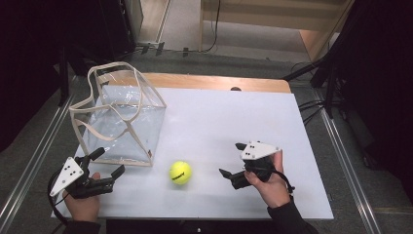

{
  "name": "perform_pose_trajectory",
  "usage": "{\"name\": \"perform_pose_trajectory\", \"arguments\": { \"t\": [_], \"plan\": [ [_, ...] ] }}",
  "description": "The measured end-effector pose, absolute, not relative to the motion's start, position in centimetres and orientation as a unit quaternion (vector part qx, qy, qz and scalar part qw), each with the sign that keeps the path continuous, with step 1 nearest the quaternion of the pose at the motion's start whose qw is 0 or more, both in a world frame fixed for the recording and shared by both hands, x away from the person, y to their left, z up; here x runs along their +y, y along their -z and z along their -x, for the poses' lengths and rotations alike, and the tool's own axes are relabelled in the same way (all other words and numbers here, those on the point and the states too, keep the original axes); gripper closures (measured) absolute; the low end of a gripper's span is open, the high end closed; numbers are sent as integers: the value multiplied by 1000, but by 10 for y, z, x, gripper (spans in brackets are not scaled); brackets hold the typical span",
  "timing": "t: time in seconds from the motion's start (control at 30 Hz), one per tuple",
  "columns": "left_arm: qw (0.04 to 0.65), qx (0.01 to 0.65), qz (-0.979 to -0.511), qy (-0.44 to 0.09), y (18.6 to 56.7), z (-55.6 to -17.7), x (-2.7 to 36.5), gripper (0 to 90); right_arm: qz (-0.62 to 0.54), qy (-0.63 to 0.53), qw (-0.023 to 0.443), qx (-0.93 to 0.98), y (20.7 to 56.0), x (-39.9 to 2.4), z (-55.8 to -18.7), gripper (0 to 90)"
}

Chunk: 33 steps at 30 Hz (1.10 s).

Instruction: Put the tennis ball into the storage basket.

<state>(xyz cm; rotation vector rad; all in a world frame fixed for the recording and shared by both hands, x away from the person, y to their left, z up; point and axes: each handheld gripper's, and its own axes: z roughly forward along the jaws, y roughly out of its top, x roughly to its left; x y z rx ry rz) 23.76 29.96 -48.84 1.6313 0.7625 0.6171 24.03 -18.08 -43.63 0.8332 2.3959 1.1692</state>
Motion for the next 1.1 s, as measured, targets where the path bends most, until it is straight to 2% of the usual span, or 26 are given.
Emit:
{"name": "perform_pose_trajectory", "arguments": {
  "t": [1.1],
  "plan": [
    [582, 327, -697, -263, 488, -238, 300, 83, -245, -365, 135, 888, 440, -119, -259, 46]
  ]
}}
